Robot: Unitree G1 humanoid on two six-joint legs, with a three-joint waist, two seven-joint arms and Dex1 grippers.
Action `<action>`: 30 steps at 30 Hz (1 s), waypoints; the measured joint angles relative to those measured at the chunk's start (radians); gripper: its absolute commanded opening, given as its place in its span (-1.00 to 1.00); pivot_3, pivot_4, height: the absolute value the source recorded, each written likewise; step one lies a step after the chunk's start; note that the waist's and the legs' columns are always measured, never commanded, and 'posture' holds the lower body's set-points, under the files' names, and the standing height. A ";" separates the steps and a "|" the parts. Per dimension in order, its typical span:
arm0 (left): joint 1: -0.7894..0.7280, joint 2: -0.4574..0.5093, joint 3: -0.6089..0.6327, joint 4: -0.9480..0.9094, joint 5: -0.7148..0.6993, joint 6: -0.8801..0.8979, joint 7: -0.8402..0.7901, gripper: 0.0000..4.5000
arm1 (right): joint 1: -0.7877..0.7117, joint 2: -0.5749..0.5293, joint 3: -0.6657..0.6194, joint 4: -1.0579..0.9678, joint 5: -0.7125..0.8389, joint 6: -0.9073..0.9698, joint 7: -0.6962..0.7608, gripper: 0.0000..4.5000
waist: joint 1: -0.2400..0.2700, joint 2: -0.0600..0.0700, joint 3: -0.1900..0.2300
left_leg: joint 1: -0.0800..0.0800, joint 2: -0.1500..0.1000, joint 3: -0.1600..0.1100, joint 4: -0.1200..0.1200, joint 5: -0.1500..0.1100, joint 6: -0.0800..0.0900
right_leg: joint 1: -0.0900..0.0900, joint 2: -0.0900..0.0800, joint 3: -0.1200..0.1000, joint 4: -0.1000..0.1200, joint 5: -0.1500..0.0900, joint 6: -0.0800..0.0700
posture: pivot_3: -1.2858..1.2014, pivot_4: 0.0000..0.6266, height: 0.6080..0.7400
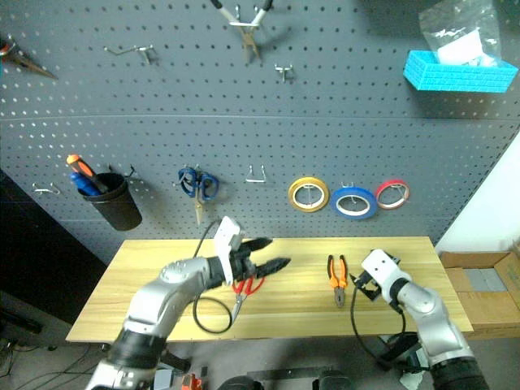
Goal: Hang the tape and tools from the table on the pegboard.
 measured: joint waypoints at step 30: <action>0.116 0.067 -0.047 -0.083 0.187 -0.204 0.064 1.00 | -0.640 0.301 -0.136 0.692 0.093 0.642 -0.346 0.96 | 0.054 0.001 0.089 | -0.016 0.000 0.005 -0.002 -0.001 0.009 | -0.015 -0.003 0.000 -0.003 0.004 -0.005 | 0.18 -0.39 1.00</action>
